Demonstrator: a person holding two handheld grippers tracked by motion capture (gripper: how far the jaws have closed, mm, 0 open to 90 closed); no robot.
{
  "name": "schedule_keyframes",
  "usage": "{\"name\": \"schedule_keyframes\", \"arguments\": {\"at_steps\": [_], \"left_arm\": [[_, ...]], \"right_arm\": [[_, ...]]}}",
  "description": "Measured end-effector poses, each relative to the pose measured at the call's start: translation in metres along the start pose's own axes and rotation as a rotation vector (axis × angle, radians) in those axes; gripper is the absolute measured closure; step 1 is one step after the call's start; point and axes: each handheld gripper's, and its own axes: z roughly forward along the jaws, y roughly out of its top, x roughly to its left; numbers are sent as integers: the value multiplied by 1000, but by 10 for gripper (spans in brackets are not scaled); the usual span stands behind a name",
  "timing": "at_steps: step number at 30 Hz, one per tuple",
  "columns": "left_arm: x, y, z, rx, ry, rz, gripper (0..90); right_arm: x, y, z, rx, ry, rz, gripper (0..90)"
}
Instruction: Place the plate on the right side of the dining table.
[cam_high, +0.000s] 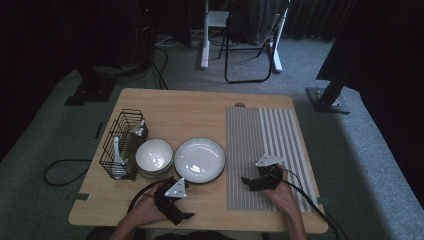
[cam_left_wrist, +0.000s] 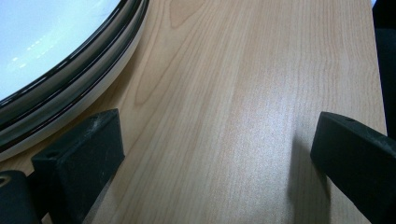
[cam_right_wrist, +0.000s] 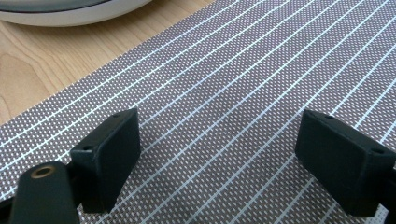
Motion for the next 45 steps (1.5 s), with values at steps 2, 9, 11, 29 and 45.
{"name": "schedule_keyframes", "arguments": {"at_steps": [2, 9, 11, 29, 45], "left_arm": [[0, 0, 0, 0, 0, -1, 29], [0, 0, 0, 1, 1, 0, 29], [0, 0, 0, 1, 1, 0, 29], [0, 0, 0, 1, 1, 0, 29], [0, 0, 0, 1, 1, 0, 29]], "right_arm": [[0, 0, 0, 4, 10, -6, 113], [0, 0, 1, 6, 8, -9, 112], [0, 0, 0, 6, 8, -8, 113], [0, 1, -2, -1, -10, 14, 139], [15, 18, -19, -35, -48, -19, 179]]}}
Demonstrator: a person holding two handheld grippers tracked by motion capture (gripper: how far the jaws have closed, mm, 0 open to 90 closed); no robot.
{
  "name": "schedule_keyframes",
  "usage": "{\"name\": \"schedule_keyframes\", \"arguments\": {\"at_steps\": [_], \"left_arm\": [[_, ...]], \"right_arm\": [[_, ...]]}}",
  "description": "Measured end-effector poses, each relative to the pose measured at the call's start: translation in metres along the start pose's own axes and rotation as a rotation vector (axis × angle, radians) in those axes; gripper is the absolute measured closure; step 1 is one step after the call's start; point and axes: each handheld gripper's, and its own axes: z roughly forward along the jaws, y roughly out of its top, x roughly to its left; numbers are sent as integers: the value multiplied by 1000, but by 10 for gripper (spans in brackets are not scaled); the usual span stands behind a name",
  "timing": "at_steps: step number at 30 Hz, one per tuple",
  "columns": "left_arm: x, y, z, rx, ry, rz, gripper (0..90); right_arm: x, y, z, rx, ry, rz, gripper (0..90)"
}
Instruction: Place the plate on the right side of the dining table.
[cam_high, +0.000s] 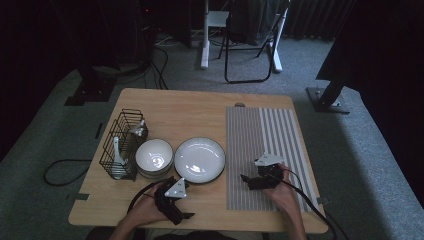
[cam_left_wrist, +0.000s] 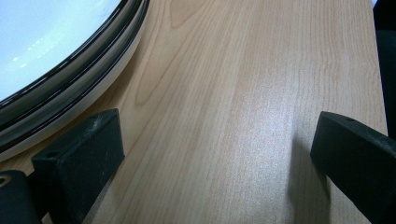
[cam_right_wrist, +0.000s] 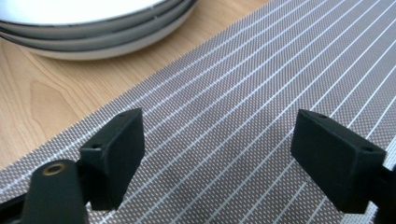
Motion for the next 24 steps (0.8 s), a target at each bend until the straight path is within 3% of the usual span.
{"name": "schedule_keyframes", "arguments": {"at_steps": [6, 13, 18, 24], "left_arm": [[0, 0, 0, 0, 1, -1, 30], [0, 0, 0, -1, 4, -3, 34], [0, 0, 0, -3, 5, -4, 38], [0, 0, 0, -3, 6, -3, 39]], "right_arm": [[4, 6, -8, -35, 16, 6, 285], [4, 9, -17, -53, 0, 12, 355], [12, 18, -20, -47, -32, -36, 394], [19, 28, -26, -87, -40, -60, 449]]}}
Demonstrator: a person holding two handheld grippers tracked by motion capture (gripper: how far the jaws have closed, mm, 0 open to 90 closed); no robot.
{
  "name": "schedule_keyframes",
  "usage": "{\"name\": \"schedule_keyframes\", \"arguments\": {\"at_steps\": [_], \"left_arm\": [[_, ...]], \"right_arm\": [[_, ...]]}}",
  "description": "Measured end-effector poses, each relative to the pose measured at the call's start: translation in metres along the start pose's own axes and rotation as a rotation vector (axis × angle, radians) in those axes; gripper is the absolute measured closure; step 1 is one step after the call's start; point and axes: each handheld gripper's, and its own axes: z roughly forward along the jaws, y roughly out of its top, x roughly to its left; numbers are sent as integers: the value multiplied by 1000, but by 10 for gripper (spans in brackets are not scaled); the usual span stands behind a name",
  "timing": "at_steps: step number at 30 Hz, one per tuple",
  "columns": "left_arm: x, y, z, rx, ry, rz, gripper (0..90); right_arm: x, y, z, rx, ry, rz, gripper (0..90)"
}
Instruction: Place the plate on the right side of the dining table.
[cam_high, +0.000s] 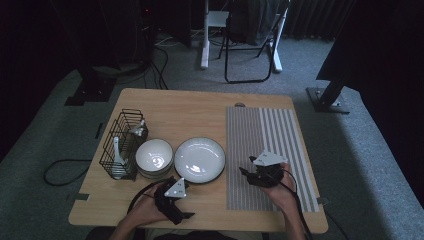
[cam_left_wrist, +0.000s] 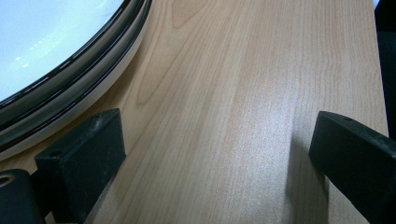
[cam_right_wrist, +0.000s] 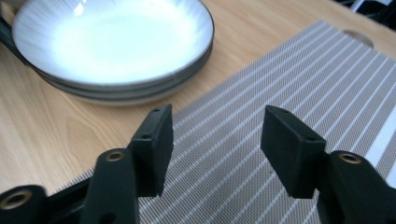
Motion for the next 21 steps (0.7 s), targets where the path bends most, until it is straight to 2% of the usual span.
{"name": "schedule_keyframes", "arguments": {"at_steps": [4, 10, 17, 21], "left_arm": [[0, 0, 0, -2, 0, -2, 39], [0, 0, 0, -1, 2, -1, 41], [0, -1, -1, -6, 6, -8, 57], [1, -2, -2, -14, 10, -11, 88]], "right_arm": [[1, 6, -2, -20, 14, 6, 507], [2, 11, -5, -52, 20, 34, 512], [0, 18, -4, -52, -2, 58, 508], [3, 22, -2, -56, -12, 48, 536]]}}
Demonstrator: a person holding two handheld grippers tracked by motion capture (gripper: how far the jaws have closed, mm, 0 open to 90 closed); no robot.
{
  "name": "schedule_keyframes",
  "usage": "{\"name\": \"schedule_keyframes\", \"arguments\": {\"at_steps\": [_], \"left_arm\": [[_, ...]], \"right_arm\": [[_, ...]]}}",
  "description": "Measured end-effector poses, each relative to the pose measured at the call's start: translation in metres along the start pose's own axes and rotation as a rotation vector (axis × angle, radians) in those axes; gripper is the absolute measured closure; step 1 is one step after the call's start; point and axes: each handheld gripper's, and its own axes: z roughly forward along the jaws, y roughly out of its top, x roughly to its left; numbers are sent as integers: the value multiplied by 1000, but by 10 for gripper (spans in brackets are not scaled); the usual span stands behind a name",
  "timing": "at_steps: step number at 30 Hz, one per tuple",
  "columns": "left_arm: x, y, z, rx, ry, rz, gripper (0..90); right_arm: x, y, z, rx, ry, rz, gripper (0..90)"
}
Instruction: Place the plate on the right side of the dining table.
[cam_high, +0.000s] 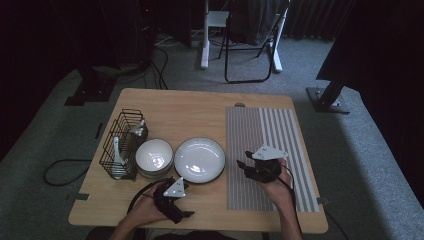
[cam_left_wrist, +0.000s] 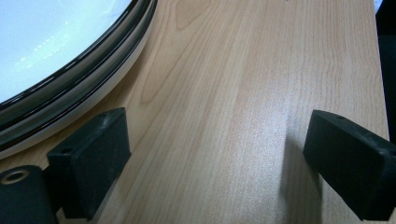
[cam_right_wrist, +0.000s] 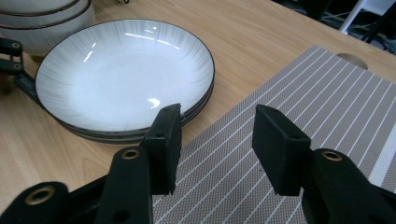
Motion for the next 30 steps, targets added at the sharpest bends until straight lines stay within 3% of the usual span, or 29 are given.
{"name": "schedule_keyframes", "arguments": {"at_steps": [4, 22, 30], "left_arm": [[1, -1, -2, -10, 2, -2, 136], [1, -2, -3, -15, 9, -9, 164], [2, -3, -4, -26, 18, -20, 219]], "right_arm": [[2, 3, 4, -4, -4, -14, 547], [6, 18, 16, -40, 28, -13, 591], [8, 30, 23, -60, 39, -22, 606]]}}
